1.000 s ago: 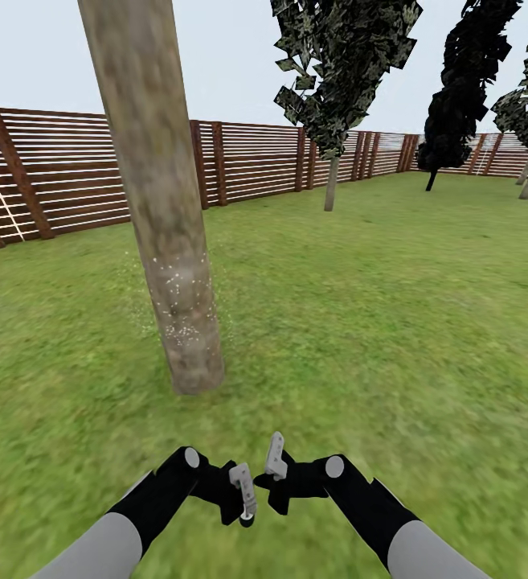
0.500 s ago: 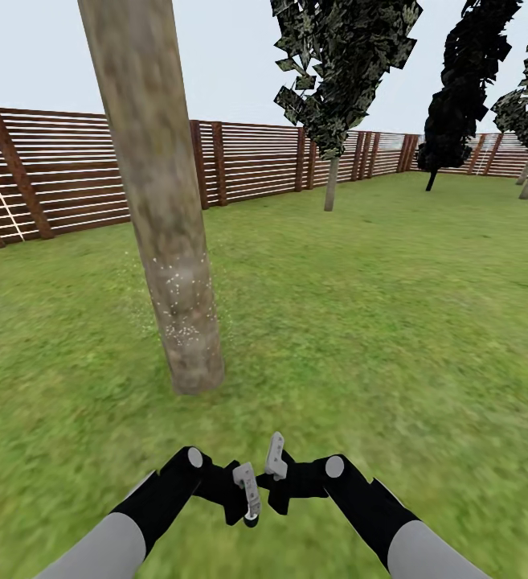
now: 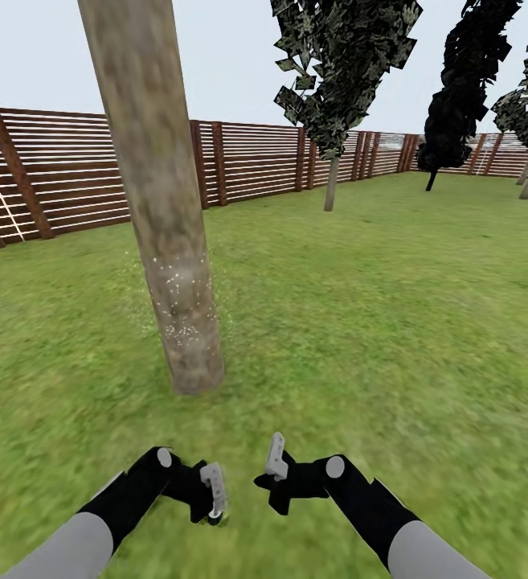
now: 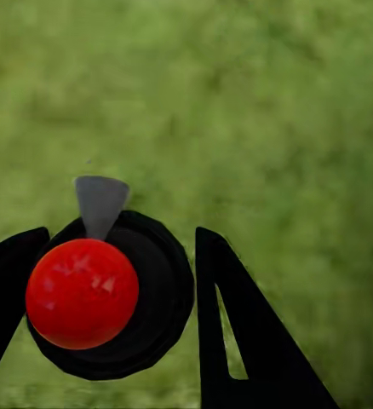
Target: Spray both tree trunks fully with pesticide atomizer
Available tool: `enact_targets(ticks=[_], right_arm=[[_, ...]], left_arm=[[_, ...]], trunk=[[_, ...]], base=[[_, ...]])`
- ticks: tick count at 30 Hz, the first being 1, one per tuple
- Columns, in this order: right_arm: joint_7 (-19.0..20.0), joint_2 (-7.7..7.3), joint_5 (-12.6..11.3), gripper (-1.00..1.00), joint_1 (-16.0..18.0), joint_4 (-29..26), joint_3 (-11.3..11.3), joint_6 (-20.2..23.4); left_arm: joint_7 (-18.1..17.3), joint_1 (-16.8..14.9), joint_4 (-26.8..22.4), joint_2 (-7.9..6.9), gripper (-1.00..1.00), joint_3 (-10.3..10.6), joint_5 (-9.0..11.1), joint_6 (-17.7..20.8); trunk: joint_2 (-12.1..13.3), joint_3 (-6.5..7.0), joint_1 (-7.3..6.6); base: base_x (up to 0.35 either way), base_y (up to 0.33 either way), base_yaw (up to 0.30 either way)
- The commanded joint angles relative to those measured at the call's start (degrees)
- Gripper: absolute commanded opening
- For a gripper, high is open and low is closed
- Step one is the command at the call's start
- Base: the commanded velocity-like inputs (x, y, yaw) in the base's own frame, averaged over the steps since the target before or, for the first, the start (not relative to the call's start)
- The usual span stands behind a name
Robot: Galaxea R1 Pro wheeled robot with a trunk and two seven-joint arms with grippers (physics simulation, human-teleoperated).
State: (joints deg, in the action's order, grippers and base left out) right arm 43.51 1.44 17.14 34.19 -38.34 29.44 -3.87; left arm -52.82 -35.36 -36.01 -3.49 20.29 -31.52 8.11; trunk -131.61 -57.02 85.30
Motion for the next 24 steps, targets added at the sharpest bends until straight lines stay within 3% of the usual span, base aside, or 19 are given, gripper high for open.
enact_targets(ticks=[1,2,3,5,7,8,10,12,15,16,17,19,20,21,22,24], right_arm=[[0.0,-0.08,0.0,-1.0,0.0,0.03,-0.03,0.0],[0.0,-0.22,0.0,-1.0,0.0,0.11,-0.07,0.0],[0.0,-0.26,0.0,-1.0,0.0,0.15,-0.08,0.0],[-0.3,-0.61,-0.09,-1.0,0.0,0.37,-0.35,-0.04],[-0.53,-1.15,-0.25,-1.0,0.0,2.24,-0.46,-0.09],[-0.98,-1.48,-0.36,1.0,0.0,4.34,-0.97,-0.14],[-3.96,-1.67,-0.45,1.0,0.0,6.74,-7.1,-0.19],[-4.95,-1.97,-0.44,1.0,-0.05,8.79,-15.59,-0.26],[-7.58,-4.12,-0.51,1.0,-0.19,10.4,-23.42,-0.36],[-10.53,-4.44,-0.5,1.0,-0.22,12.11,-27.26,-0.57],[-16.0,-4.9,-0.46,1.0,-0.34,15.88,-31.31,-2.79],[-24.45,-6.99,-0.54,1.0,-0.73,22.49,-33.77,-8.76],[-28.64,-7.85,-1.19,1.0,-1.0,26.5,-34.28,-11.19],[-31.46,-8.15,-2.55,1.0,-1.47,28.65,-34.45,-12.87],[-35.99,-8.37,-6.49,1.0,-3.29,30.32,-34.57,-15.9],[-38.67,-8.45,-10.46,1.0,-6.16,31.0,-34.62,-18.14]], left_arm=[[-0.01,0.02,-0.03,-1.23,-1.0,-1.58,0.32,-0.58],[-0.01,0.04,0.05,-3.47,-1.0,-4.59,0.34,-4.34],[-0.01,0.13,0.09,-4.53,-1.0,-6.36,0.34,-5.69],[0.06,0.6,0.77,-7.27,-1.0,-10.98,0.32,-6.98],[0.41,0.7,3.22,-8.89,-1.0,-15.32,0.26,-7.34],[0.53,0.81,5.06,-9.75,-1.0,-19.52,0.14,-8.13],[0.72,0.89,7.3,-11.22,-1.0,-25.2,0.07,-10.16],[2.42,0.97,8.58,-12.03,-1.0,-30.44,0.0,-10.75],[7.13,2.12,9.42,-12.23,-1.0,-35.21,0.14,-10.77],[7.8,2.73,9.63,-12.24,-1.0,-37.37,0.17,-10.76],[10.28,3.84,9.76,-12.11,-1.0,-41.92,0.17,-10.9],[16.35,6.04,9.95,-11.73,-1.0,-47.47,0.26,-11.53],[19.66,7.03,10.99,-11.6,-1.0,-48.6,0.31,-12.49],[21.66,7.39,12.35,-11.57,-1.0,-49.03,0.35,-13.38],[24.25,7.77,15.07,-11.57,-1.0,-49.33,1.27,-15.16],[25.57,9.27,17.44,-11.58,-1.0,-49.39,5.63,-16.6]], trunk=[[0.0,0.0,0.0],[0.0,0.0,0.0],[0.0,0.0,0.0],[0.0,0.0,0.0],[0.0,0.0,0.0],[0.0,0.0,0.0],[0.0,0.0,0.0],[0.0,0.0,0.0],[0.0,0.0,0.0],[0.0,0.0,0.0],[0.0,0.0,0.0],[0.0,0.0,0.0],[0.0,0.0,0.0],[0.0,0.0,0.0],[0.0,0.0,0.0],[0.0,0.0,0.0]], base=[[0.0,0.0,0.0],[0.0,0.0,0.0],[0.0,0.0,0.0],[0.0,0.0,0.0],[0.0,0.0,0.0],[0.0,0.0,0.0],[0.0,0.0,0.0],[0.0,0.0,0.0],[0.0,0.0,0.0],[0.0,0.0,0.0],[0.0,0.0,0.0],[0.0,0.0,0.0],[0.0,0.0,0.0],[0.0,0.0,0.0],[0.0,0.0,0.0],[0.0,0.0,0.0]])
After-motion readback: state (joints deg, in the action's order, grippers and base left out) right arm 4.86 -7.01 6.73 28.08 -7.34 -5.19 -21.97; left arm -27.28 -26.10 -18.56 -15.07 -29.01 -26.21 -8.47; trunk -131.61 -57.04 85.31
